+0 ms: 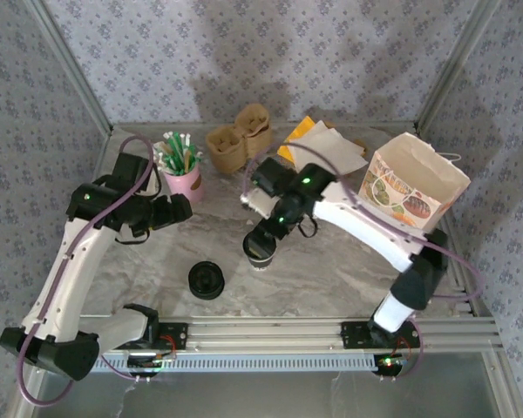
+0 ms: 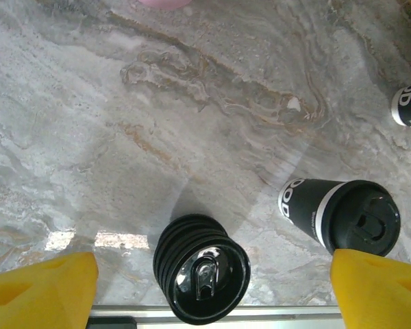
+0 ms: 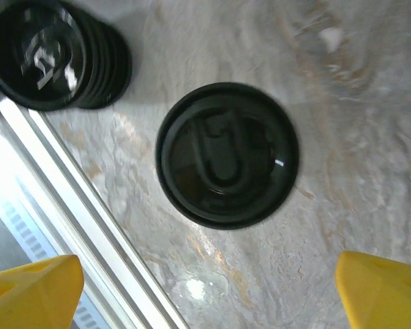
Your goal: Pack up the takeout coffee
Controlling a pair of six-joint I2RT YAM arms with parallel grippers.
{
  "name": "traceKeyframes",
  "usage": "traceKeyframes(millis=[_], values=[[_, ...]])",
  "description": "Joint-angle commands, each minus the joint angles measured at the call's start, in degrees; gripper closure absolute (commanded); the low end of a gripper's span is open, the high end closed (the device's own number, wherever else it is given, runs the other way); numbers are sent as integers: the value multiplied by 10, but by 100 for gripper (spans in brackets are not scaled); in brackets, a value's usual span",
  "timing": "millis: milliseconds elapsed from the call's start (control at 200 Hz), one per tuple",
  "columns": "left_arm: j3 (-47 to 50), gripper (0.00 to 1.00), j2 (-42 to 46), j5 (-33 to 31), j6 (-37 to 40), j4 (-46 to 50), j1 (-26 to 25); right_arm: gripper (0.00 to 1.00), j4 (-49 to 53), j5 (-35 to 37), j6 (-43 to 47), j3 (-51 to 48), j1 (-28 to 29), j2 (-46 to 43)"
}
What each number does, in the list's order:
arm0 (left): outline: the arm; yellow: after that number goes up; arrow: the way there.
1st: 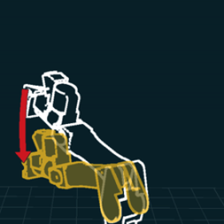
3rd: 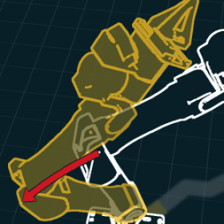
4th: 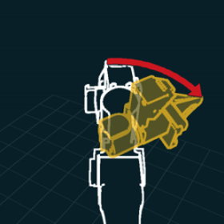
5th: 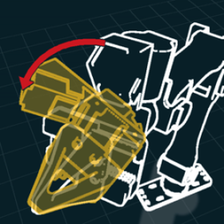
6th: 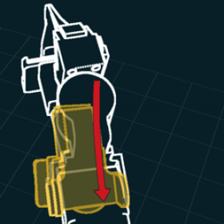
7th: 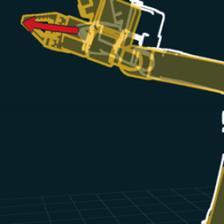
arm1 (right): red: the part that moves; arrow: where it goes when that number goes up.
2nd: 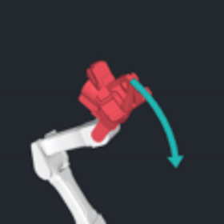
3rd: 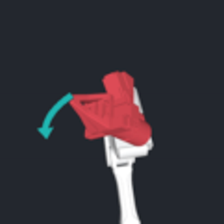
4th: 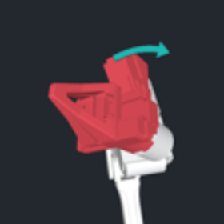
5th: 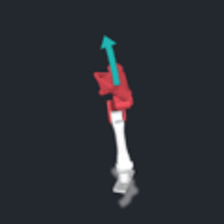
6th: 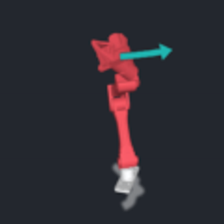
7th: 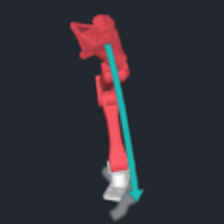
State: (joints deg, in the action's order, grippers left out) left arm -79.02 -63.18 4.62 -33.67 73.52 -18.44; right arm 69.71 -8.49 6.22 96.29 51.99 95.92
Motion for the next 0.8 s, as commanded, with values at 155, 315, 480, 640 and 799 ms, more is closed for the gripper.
traceKeyframes(millis=[155,315,480,640,799], values=[[30,3,63,3,-25,-6,6,3,21,48,118,66,21,77],[24,2,57,19,-17,-3,16,6,36,56,122,87,28,120],[17,2,56,23,-12,-4,19,10,45,57,122,96,31,138],[19,2,56,27,-10,-7,23,14,54,54,122,104,33,148],[14,1,51,31,-6,-8,26,16,63,62,120,103,35,160]])
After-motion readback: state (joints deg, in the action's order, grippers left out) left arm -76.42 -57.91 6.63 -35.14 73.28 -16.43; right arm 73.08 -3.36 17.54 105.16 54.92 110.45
